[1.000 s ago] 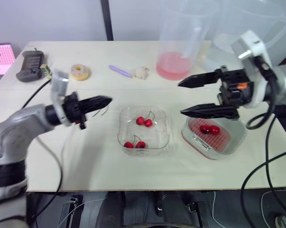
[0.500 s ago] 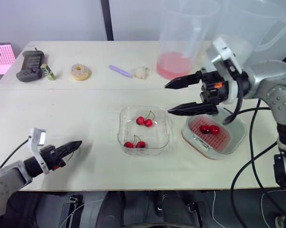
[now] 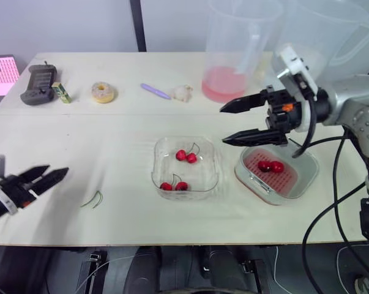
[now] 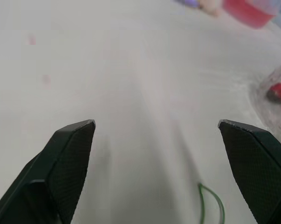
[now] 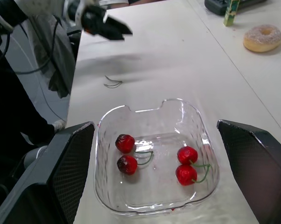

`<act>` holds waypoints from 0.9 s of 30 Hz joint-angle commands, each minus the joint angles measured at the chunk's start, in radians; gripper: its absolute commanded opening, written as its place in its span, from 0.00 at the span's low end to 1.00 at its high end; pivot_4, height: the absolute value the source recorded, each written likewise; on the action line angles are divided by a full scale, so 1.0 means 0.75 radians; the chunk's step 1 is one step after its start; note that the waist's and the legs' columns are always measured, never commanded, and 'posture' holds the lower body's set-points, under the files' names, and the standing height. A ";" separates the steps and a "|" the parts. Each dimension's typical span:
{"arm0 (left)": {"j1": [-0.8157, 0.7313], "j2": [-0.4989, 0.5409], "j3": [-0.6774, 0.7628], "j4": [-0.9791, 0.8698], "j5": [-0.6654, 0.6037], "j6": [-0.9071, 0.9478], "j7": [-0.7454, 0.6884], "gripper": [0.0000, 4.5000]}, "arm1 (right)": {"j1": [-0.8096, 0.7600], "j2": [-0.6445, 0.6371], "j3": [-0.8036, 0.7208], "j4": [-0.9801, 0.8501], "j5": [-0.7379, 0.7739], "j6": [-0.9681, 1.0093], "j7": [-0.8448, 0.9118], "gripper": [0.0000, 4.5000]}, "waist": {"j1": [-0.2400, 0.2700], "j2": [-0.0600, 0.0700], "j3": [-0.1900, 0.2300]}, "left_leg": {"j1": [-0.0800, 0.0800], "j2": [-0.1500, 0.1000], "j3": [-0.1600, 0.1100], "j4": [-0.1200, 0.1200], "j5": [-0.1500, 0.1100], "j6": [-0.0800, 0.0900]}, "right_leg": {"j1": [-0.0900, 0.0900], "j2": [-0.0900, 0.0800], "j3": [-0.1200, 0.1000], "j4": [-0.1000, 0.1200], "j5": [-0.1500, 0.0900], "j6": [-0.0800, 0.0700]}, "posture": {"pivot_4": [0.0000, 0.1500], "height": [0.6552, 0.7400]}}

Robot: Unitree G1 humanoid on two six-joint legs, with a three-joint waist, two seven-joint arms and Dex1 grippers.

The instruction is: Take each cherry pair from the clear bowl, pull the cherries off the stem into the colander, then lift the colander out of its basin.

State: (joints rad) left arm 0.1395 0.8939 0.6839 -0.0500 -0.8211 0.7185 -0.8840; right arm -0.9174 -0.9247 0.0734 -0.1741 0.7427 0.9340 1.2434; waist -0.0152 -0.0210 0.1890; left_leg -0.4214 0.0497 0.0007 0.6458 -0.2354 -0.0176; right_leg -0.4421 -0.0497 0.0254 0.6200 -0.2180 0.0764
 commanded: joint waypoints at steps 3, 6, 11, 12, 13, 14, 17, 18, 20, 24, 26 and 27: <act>-0.139 0.074 -0.105 -0.060 0.035 -0.066 -0.121 0.99 | 0.014 -0.079 0.003 -0.113 -0.053 0.023 -0.021 1.00 | 0.004 0.000 0.000 | -0.002 0.000 0.001 0.000 0.000 0.000 | 0.000 -0.001 0.000 -0.001 0.000 0.000 | 1.00 1.00; -0.274 0.093 -0.215 -0.111 0.034 -0.080 -0.173 0.99 | 0.024 -0.118 -0.034 -0.152 -0.031 0.082 -0.047 1.00 | 0.001 0.000 0.000 | -0.003 0.000 0.001 0.000 0.000 0.000 | -0.001 -0.001 0.000 -0.001 0.000 0.000 | 1.00 1.00; -0.597 0.102 -0.458 -0.184 0.020 -0.079 -0.310 0.99 | 0.110 -0.179 -0.146 -0.311 -0.020 0.194 -0.219 1.00 | 0.008 0.000 0.000 | -0.004 -0.001 0.002 0.001 0.000 0.000 | -0.001 -0.001 0.000 -0.001 0.001 0.000 | 1.00 1.00; -0.671 0.098 -0.506 -0.164 0.049 -0.096 -0.322 0.99 | 0.129 -0.196 -0.148 -0.355 -0.048 0.231 -0.287 1.00 | 0.006 -0.001 0.000 | -0.005 -0.001 0.002 0.001 0.000 0.000 | -0.001 0.000 -0.001 -0.001 0.001 0.000 | 1.00 1.00; -0.744 0.094 -0.546 -0.126 0.079 -0.113 -0.336 0.99 | 0.143 -0.216 -0.153 -0.391 -0.047 0.272 -0.323 1.00 | 0.006 -0.001 0.000 | -0.005 -0.001 0.001 0.001 0.000 0.000 | -0.001 0.000 -0.001 -0.001 0.001 0.000 | 1.00 1.00; -0.798 0.091 -0.575 -0.091 0.101 -0.127 -0.351 0.99 | 0.153 -0.228 -0.170 -0.414 -0.026 0.312 -0.344 1.00 | 0.005 -0.001 0.000 | -0.005 -0.001 0.001 0.002 0.000 0.000 | -0.001 0.001 0.000 0.000 0.001 0.001 | 1.00 1.00; -0.920 0.080 -0.646 -0.011 0.151 -0.183 -0.422 0.99 | 0.163 -0.277 -0.228 -0.452 0.049 0.406 -0.357 1.00 | -0.006 0.000 0.000 | -0.003 0.000 0.001 0.002 0.001 0.000 | -0.001 0.003 0.002 0.002 0.001 0.001 | 1.00 1.00; -0.948 0.074 -0.667 -0.003 0.158 -0.193 -0.447 0.99 | 0.158 -0.296 -0.232 -0.458 0.060 0.418 -0.355 1.00 | -0.007 0.000 0.000 | -0.002 0.000 0.001 0.001 0.001 0.000 | -0.002 0.004 0.002 0.003 0.001 0.001 | 1.00 1.00; -0.980 0.061 -0.694 -0.003 0.159 -0.203 -0.484 0.99 | 0.119 -0.317 -0.211 -0.459 0.079 0.451 -0.356 1.00 | -0.006 0.000 0.000 | -0.001 0.001 0.001 0.001 0.001 0.001 | -0.002 0.005 0.001 0.005 0.000 0.001 | 1.00 1.00; -0.952 0.017 -0.693 -0.046 0.148 -0.217 -0.494 0.99 | -0.072 -0.269 -0.027 -0.385 0.063 0.549 -0.368 1.00 | -0.010 0.000 0.000 | -0.001 0.001 0.001 0.003 0.001 0.001 | -0.002 0.004 0.002 0.006 0.000 0.001 | 1.00 1.00; -0.899 0.014 -0.686 -0.064 0.170 -0.224 -0.476 0.99 | -0.212 -0.210 0.088 -0.310 0.056 0.677 -0.384 1.00 | -0.013 0.000 0.000 | 0.001 0.001 0.002 0.003 0.001 0.001 | -0.002 0.004 0.003 0.007 0.000 0.001 | 1.00 1.00; -0.854 0.020 -0.678 -0.074 0.192 -0.236 -0.464 0.99 | -0.285 -0.144 0.136 -0.254 0.047 0.723 -0.407 1.00 | -0.020 0.000 0.000 | 0.000 0.001 0.002 0.002 0.001 0.000 | -0.002 0.004 0.003 0.007 0.000 0.001 | 1.00 1.00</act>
State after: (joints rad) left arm -0.5159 0.8983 0.1521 -0.0834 -0.6939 0.5594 -1.2389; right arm -1.0790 -1.0603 0.1480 -0.4054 0.7881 1.4250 0.9590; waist -0.0302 -0.0211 0.1890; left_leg -0.4207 0.0506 0.0018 0.6470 -0.2348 -0.0172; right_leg -0.4438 -0.0462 0.0279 0.6258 -0.2180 0.0769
